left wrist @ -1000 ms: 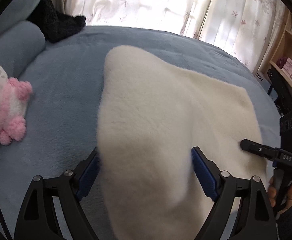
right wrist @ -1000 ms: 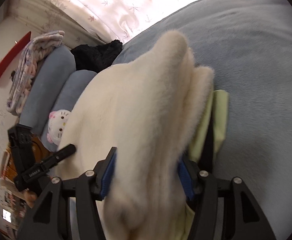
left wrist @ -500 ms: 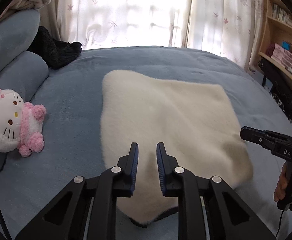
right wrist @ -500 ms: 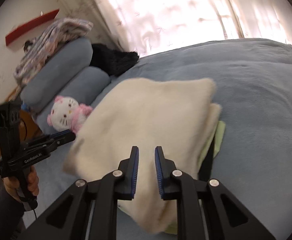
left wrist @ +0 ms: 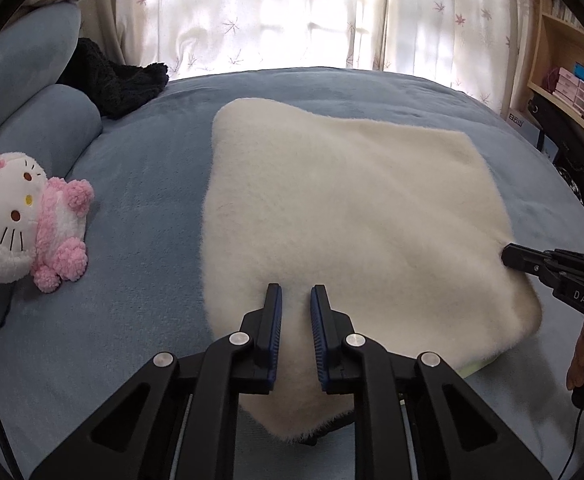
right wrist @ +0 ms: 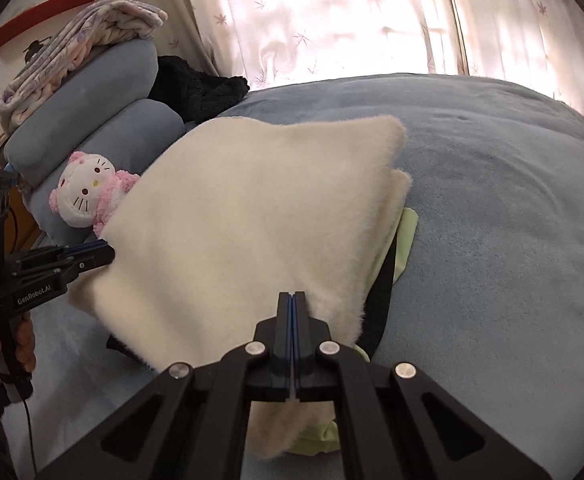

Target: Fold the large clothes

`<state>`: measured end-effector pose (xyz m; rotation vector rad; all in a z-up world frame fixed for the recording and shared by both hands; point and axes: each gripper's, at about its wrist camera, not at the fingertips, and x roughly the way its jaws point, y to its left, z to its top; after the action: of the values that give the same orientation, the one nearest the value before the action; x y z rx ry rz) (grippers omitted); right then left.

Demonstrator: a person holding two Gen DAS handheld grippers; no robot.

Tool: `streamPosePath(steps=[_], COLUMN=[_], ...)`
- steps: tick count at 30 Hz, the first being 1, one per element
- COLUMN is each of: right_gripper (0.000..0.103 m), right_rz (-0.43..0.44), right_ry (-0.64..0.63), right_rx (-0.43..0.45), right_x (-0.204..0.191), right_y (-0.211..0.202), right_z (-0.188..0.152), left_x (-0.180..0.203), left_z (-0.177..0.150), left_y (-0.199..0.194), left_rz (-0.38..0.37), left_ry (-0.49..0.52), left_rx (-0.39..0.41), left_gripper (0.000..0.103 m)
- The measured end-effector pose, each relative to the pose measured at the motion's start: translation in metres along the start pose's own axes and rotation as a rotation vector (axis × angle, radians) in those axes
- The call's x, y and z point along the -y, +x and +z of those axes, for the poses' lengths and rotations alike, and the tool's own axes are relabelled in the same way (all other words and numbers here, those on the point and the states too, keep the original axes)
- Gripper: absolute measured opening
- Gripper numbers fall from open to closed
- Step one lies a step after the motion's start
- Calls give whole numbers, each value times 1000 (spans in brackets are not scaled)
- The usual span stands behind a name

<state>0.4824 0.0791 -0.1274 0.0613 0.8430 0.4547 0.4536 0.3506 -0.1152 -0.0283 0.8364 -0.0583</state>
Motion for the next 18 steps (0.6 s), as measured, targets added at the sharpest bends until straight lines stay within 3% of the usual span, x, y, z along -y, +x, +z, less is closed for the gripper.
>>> streamPosePath(steps=[5,7,8,9,18], right_gripper=[0,0,0,1,2], right_rz=[11,5,6,8,5], right_ry=[29,32,34,34,-4], right_rx=[-28,-41,-47,-51,-33], right_x=[1,0,0,-1,-20], right_y=[-15,-27,-36,-42,-167], right_z=[-3,-5,-6,-6,-18], left_x=[-1,2,4,8,52], left_z=[-2,-4,-5,-7,-24], left_y=[-11,-22,-29,-39,-152], left_rz=[-4,-15,-13,-6,-19], left_ry=[-46,-71,-82,-94,-65], left_rx=[-20,-29,-35,-34,3], left_gripper=[22,39,62,77,83])
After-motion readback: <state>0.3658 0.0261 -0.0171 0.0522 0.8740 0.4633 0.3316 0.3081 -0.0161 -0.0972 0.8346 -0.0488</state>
